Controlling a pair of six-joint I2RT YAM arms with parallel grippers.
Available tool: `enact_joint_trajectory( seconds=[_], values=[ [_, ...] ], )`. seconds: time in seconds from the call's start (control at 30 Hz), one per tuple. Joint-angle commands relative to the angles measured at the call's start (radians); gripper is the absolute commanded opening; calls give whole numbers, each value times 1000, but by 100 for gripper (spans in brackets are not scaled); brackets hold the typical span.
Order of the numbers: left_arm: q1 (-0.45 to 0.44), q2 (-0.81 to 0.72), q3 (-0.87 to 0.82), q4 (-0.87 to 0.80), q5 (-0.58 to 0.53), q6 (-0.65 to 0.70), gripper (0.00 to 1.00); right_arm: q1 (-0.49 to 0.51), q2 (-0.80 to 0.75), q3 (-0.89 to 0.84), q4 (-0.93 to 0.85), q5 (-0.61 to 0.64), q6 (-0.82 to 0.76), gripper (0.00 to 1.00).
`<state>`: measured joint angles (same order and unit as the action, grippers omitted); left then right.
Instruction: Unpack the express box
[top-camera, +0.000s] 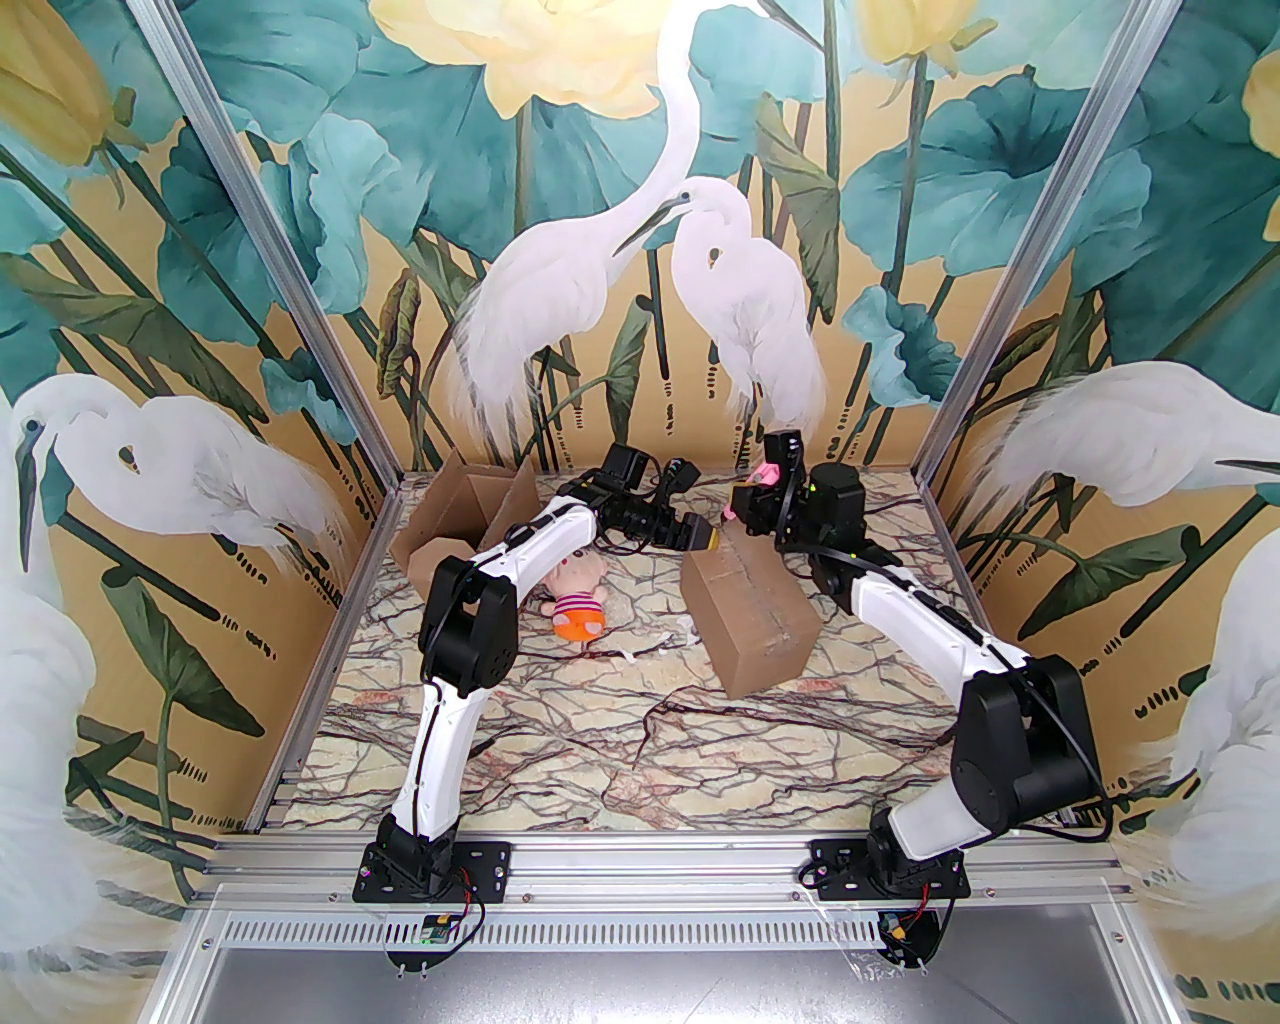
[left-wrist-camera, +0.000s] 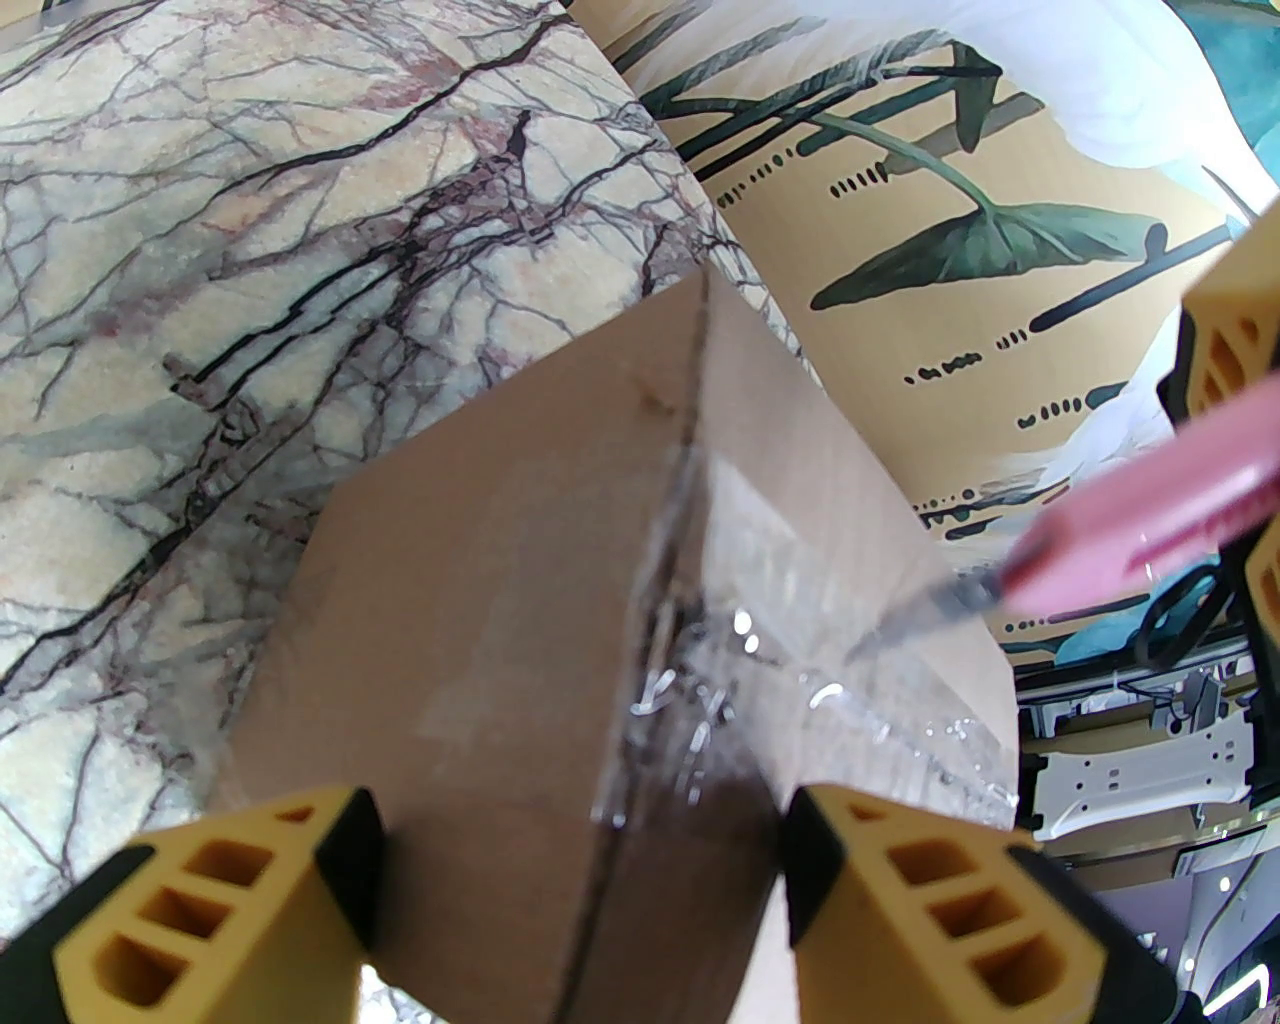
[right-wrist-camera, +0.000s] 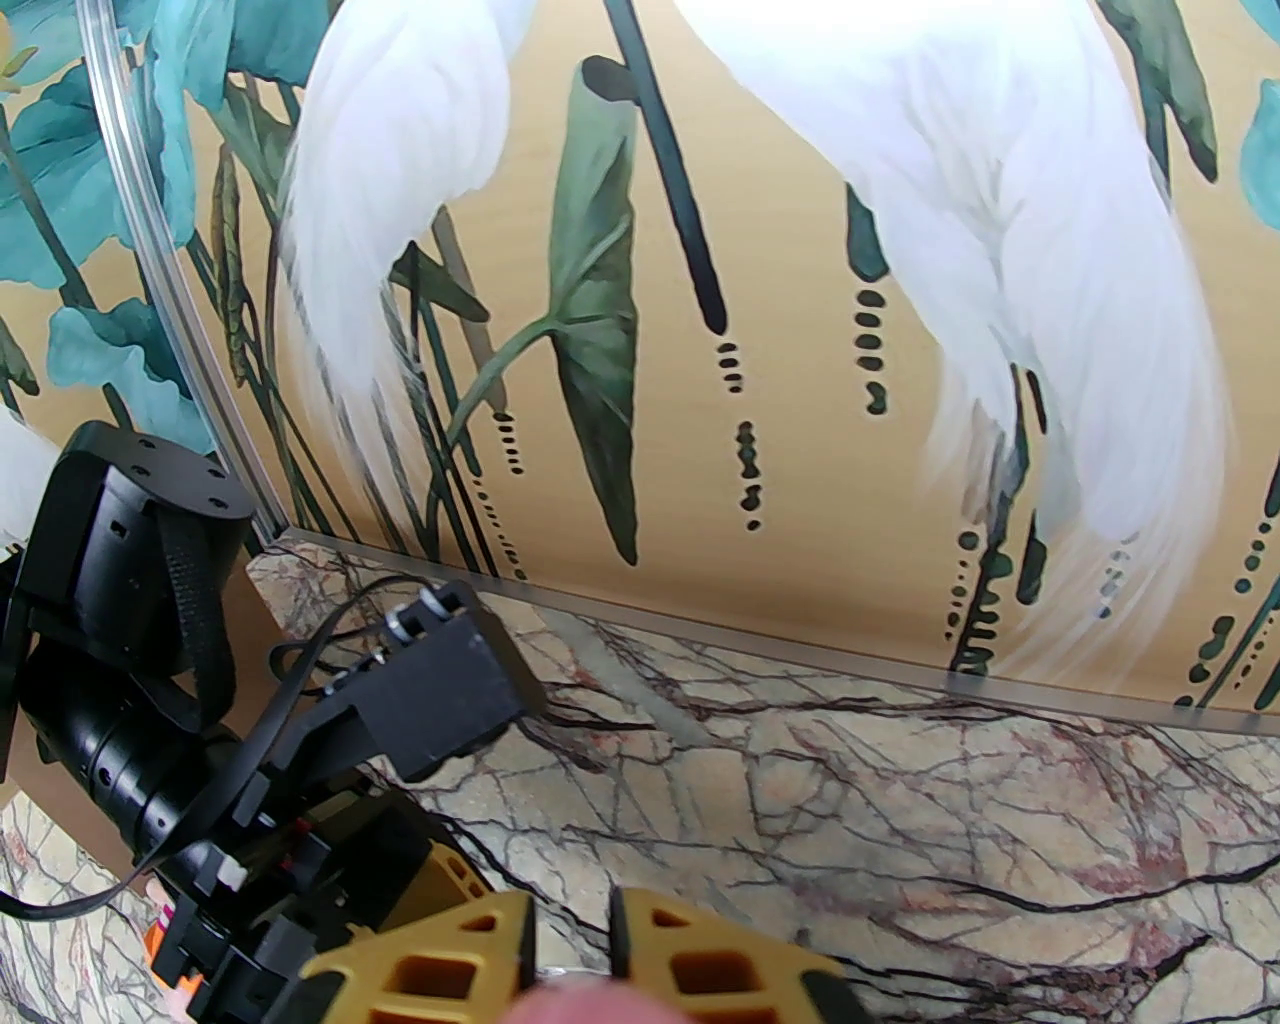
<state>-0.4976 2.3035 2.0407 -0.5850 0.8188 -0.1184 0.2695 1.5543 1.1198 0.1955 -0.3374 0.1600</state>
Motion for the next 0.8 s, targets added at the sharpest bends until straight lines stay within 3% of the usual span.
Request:
enact_joint_trajectory(
  seconds=[0.0,0.37,0.77],
  values=[
    [-5,14,-47,-59,-44,-6,68,12,13,-7,43,-4,-16,0],
    [-4,14,-54,-59,-45,-6,66,23,33,-14,42,93,-84,0],
    [-4,8,-72,-29,-45,-27,63,31,65,-5,38,98,-137,0]
  ],
)
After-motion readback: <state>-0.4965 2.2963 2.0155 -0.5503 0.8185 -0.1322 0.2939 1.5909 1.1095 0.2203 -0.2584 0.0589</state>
